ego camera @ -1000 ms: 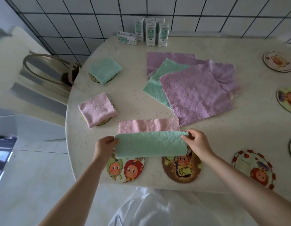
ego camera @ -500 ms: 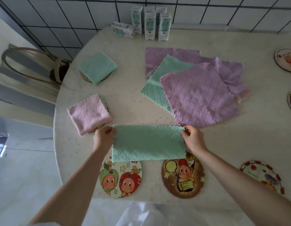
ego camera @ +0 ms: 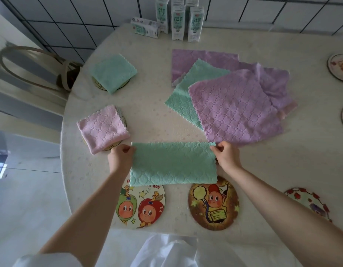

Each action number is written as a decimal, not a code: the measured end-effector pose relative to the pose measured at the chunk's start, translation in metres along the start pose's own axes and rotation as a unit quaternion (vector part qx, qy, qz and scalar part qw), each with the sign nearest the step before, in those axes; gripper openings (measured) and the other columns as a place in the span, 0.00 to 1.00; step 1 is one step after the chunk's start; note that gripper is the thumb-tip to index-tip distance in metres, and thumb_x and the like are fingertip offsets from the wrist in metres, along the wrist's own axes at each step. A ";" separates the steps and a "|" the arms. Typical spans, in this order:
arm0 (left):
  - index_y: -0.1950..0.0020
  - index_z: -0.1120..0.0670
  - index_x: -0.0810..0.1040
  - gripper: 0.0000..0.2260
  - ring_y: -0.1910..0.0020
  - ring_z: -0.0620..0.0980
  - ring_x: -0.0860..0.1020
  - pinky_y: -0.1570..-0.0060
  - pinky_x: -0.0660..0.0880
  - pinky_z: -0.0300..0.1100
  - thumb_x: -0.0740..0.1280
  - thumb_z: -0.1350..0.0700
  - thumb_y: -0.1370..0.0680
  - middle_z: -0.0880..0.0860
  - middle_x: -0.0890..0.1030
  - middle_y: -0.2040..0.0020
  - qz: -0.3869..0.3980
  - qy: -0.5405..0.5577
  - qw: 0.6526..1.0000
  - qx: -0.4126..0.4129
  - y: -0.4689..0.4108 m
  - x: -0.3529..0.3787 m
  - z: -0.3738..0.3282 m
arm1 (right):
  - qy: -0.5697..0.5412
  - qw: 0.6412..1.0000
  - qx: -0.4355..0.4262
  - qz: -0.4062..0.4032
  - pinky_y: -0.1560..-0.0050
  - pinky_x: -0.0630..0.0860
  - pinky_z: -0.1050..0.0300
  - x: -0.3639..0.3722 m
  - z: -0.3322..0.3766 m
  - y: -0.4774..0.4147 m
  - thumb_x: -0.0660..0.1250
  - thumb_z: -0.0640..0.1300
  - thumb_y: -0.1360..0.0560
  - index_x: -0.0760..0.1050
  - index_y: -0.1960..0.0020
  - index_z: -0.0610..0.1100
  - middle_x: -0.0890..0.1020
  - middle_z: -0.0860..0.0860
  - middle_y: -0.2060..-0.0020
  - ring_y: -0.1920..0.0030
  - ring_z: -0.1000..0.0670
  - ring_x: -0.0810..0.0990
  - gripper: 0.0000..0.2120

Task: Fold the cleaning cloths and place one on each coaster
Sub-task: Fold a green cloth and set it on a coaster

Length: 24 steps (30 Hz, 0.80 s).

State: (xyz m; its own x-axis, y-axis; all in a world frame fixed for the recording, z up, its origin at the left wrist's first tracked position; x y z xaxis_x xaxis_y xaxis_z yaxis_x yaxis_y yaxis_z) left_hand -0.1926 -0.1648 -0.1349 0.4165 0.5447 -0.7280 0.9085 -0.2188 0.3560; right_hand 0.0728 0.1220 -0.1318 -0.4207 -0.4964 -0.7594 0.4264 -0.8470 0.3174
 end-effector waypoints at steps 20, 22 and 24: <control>0.22 0.51 0.48 0.33 0.23 0.54 0.45 0.27 0.48 0.59 0.59 0.45 0.22 0.50 0.50 0.22 0.172 -0.334 0.814 0.443 0.174 0.106 -0.017 | 0.221 0.876 -0.421 0.086 0.36 0.72 0.49 0.052 0.041 0.150 0.64 0.32 0.29 0.73 0.38 0.39 0.74 0.44 0.39 0.35 0.44 0.71 0.20; 0.22 0.50 0.50 0.33 0.23 0.55 0.45 0.27 0.49 0.60 0.61 0.45 0.23 0.49 0.50 0.22 0.175 -0.343 0.816 0.430 0.172 0.104 -0.010 | 0.234 0.873 -0.418 0.094 0.36 0.71 0.47 0.058 0.036 0.152 0.64 0.31 0.31 0.72 0.36 0.38 0.73 0.44 0.37 0.34 0.43 0.69 0.23; 0.22 0.49 0.50 0.32 0.23 0.54 0.43 0.26 0.46 0.58 0.59 0.45 0.22 0.48 0.48 0.21 0.178 -0.339 0.820 0.425 0.168 0.099 -0.002 | 0.255 0.871 -0.407 0.099 0.35 0.71 0.46 0.059 0.028 0.150 0.64 0.30 0.32 0.70 0.34 0.38 0.72 0.43 0.35 0.32 0.42 0.68 0.26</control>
State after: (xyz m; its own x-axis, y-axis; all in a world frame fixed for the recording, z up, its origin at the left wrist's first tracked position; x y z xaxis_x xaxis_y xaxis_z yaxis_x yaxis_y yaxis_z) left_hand 0.0017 -0.1457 -0.1460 0.3230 -0.1893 -0.9273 0.3014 -0.9082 0.2904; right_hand 0.0901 -0.0398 -0.1130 0.0488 -0.2921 -0.9551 0.9645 -0.2346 0.1210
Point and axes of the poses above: each hand's wrist, its own y-axis away from the middle knuckle, its own x-axis out of the palm, z = x × y, the point moved 9 cm from there along -y, towards the middle knuckle
